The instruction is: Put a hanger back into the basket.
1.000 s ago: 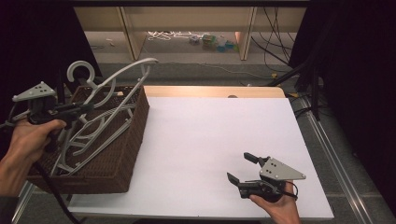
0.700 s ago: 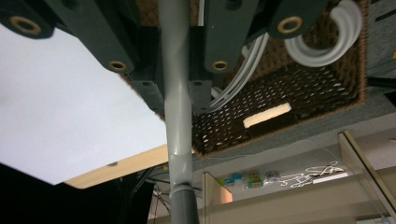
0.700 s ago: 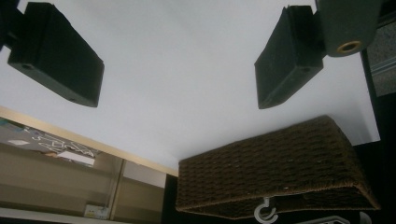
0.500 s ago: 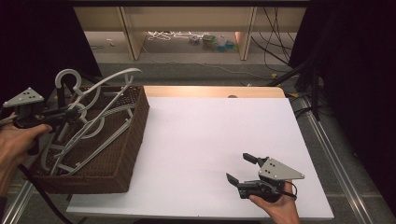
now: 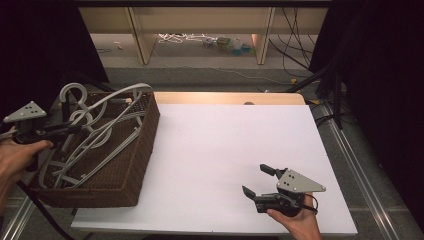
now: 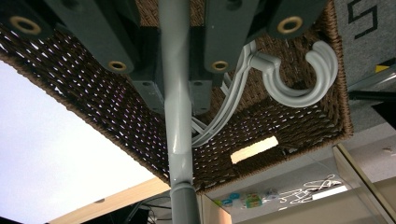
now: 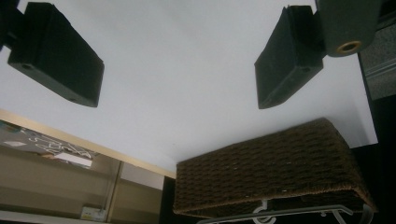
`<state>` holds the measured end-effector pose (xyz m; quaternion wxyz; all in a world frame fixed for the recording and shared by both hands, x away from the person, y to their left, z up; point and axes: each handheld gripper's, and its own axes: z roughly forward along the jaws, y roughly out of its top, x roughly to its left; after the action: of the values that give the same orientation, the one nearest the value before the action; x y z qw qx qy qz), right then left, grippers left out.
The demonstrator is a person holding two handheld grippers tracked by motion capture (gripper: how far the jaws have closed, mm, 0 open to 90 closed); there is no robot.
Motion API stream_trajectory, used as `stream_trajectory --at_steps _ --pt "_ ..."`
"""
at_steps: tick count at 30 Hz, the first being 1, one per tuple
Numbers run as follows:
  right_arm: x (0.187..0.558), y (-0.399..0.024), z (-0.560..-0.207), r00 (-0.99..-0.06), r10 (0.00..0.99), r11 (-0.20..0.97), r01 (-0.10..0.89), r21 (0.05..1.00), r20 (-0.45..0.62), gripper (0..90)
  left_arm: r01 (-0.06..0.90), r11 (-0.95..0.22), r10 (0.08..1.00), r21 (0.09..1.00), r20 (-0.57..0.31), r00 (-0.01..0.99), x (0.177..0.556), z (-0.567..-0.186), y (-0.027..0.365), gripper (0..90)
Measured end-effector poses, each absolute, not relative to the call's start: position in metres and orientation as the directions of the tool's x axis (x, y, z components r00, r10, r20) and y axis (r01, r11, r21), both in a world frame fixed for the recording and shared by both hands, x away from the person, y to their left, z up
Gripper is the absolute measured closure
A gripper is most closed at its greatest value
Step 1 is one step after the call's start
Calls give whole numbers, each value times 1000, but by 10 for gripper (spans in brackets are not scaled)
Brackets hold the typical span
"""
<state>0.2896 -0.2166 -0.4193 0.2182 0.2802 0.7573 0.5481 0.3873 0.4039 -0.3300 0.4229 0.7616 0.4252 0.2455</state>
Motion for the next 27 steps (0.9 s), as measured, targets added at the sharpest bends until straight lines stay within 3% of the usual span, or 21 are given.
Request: stream_trajectory --at_steps 13,27 --pt "291 -217 -420 -753 658 231 183 956 -15 164 476 -336 853 812 48 519 398 -340 405 793" --pt "291 -217 -420 -751 660 246 190 950 -21 165 505 -341 849 793 29 527 399 -358 414 792"
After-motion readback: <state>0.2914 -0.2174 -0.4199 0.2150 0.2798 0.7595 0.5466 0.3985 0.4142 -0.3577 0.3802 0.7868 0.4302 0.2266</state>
